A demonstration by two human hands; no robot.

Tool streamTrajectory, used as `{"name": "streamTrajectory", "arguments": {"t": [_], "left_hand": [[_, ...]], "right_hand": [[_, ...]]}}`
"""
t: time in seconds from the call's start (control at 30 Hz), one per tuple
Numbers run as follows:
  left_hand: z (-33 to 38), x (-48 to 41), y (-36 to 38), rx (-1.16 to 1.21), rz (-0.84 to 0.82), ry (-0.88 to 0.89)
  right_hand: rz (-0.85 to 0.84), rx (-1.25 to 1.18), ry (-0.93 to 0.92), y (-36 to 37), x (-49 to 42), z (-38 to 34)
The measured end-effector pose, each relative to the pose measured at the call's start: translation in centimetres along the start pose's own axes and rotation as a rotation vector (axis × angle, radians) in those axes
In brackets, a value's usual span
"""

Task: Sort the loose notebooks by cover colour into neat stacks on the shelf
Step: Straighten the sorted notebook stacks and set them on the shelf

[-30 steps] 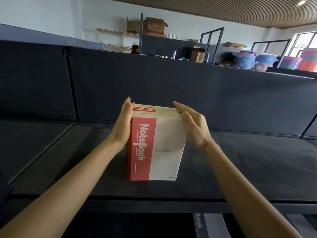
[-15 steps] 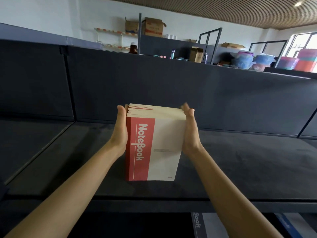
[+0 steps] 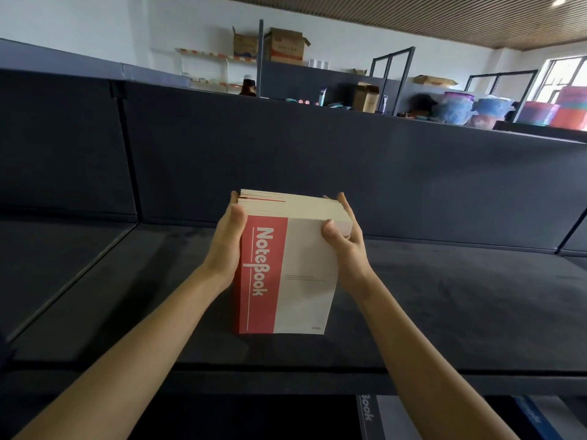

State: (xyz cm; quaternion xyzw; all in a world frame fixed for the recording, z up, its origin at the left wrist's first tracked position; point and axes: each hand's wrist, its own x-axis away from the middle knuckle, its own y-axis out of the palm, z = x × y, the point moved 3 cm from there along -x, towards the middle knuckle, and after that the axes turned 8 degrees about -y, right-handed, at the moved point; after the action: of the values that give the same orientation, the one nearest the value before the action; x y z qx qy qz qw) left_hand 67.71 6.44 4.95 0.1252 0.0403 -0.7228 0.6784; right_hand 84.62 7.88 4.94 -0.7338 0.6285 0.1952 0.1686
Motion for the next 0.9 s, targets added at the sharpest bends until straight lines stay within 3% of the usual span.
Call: {"name": "streamTrajectory", "arguments": {"t": [0.33,0.9], "left_hand": [[-1.0,-0.5,-0.2,-0.087,0.12,0.054],[-2.2,-0.6,-0.4,0.017,0.008,0.006]], "right_hand": [[0.012,-0.013,-0.002,-0.1,0.2,0.9],[-0.001,0.029,-0.132,-0.4,-0.2,1.0]]}}
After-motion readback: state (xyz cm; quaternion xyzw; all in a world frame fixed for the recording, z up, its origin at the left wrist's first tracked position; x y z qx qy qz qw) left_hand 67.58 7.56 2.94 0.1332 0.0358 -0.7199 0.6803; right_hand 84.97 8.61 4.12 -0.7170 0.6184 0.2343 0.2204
